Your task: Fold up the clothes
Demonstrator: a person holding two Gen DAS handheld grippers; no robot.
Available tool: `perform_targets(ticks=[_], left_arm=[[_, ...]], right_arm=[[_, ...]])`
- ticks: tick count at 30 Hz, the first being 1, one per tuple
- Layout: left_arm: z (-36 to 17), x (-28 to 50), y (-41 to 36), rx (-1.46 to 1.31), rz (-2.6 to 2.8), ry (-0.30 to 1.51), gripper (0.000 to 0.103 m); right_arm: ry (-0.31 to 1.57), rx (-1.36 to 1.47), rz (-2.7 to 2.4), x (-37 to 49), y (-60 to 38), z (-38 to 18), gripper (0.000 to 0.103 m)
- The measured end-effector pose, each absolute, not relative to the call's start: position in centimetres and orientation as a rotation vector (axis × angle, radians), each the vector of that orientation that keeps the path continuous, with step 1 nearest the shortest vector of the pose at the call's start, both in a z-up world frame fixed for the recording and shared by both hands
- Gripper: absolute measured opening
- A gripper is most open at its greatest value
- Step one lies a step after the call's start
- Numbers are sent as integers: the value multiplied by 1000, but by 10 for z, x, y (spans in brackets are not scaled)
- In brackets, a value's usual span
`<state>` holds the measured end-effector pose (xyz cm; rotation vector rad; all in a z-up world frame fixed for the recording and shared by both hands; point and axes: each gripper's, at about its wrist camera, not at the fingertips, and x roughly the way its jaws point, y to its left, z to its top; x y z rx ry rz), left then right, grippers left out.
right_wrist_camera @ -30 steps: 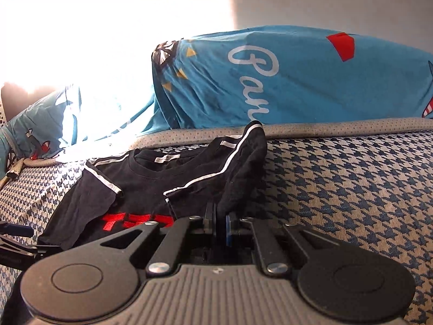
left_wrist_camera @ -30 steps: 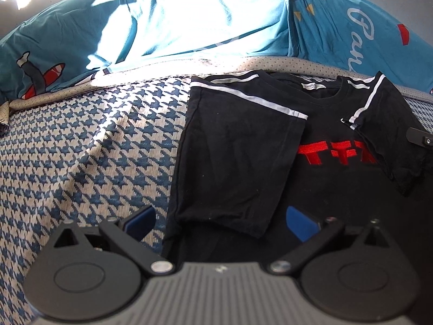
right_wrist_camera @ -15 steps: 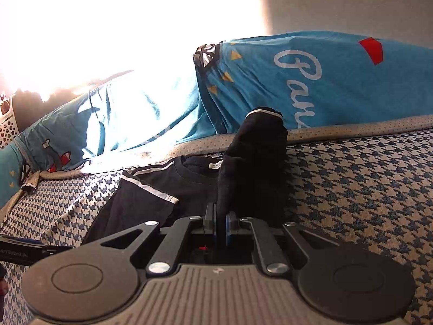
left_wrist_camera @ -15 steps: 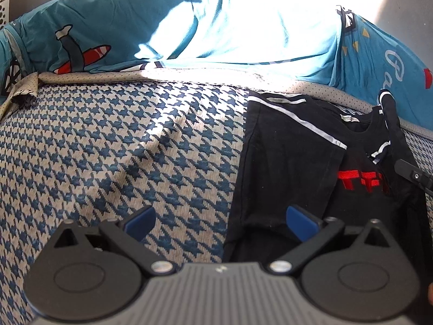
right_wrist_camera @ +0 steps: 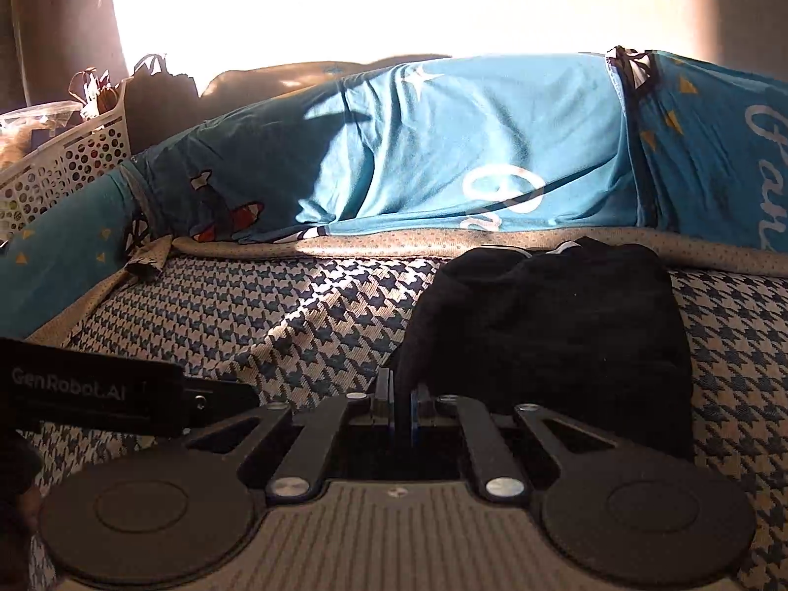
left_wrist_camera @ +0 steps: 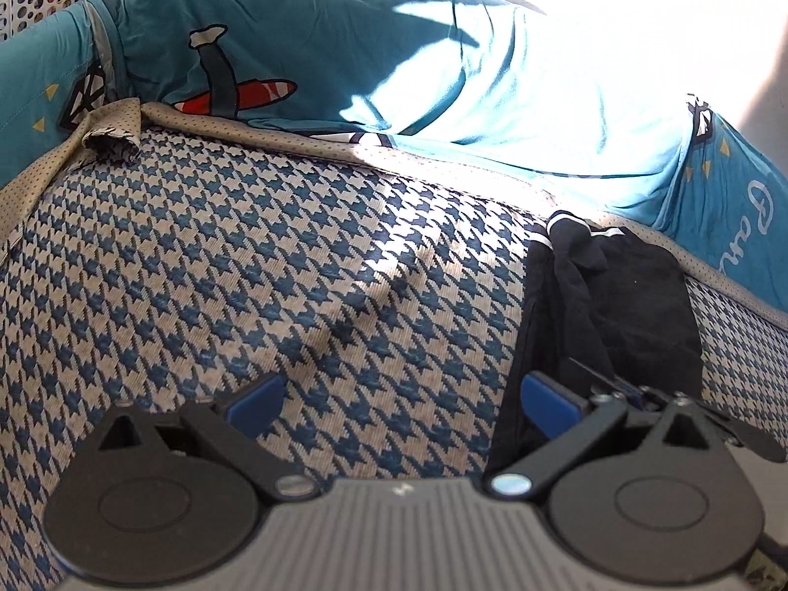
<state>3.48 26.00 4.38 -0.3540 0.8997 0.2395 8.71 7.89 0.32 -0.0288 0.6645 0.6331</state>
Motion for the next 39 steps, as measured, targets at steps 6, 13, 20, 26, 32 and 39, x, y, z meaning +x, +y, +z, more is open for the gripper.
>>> perform_targets(ticks=[6, 13, 20, 26, 32, 39], left_arm=[[48, 31, 269, -395, 264, 885, 103], [49, 29, 271, -414, 261, 880, 103], [50, 28, 283, -469, 276, 875, 103], [48, 30, 282, -465, 276, 887, 103], [43, 35, 274, -401, 287, 926, 103], [40, 42, 263, -348, 279, 952, 103]], right_arm=[[680, -3, 619, 87, 80, -5, 8], [765, -1, 661, 92, 81, -11, 19], [719, 57, 699, 88, 65, 16, 28], [666, 86, 638, 113, 70, 33, 27], [641, 39, 565, 141, 84, 24, 27], [643, -9, 540, 162, 104, 11, 27]])
